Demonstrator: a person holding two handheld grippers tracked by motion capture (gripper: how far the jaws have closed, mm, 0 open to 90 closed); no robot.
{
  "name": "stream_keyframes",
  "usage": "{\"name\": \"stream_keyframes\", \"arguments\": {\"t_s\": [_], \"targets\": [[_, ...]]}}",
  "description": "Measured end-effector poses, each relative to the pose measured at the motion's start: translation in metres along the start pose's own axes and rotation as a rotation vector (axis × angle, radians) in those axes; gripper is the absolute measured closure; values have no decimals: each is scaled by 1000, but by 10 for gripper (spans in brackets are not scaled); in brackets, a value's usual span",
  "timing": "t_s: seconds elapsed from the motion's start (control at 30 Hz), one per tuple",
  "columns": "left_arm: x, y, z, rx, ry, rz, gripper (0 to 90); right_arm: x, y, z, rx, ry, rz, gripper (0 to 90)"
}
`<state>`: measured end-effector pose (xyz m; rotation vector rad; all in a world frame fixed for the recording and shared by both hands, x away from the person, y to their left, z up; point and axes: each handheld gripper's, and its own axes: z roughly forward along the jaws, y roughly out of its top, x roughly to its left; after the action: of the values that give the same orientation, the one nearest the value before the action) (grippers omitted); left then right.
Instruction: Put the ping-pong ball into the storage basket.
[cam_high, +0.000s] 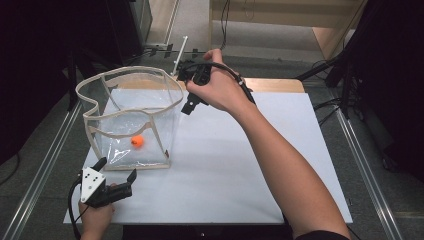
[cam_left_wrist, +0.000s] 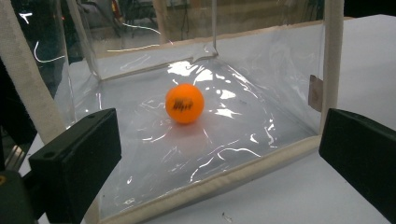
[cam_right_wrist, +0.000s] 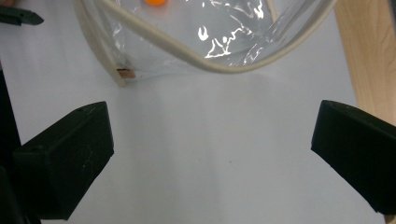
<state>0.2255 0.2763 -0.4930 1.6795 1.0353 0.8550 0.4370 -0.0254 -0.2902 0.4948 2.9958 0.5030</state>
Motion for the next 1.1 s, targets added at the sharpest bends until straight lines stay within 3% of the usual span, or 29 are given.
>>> {"name": "stream_keyframes", "arguments": {"t_s": [1.1], "targets": [[0, 0, 0, 1, 0, -1, 0, 12, -42, 26, -16, 7, 25, 0]]}}
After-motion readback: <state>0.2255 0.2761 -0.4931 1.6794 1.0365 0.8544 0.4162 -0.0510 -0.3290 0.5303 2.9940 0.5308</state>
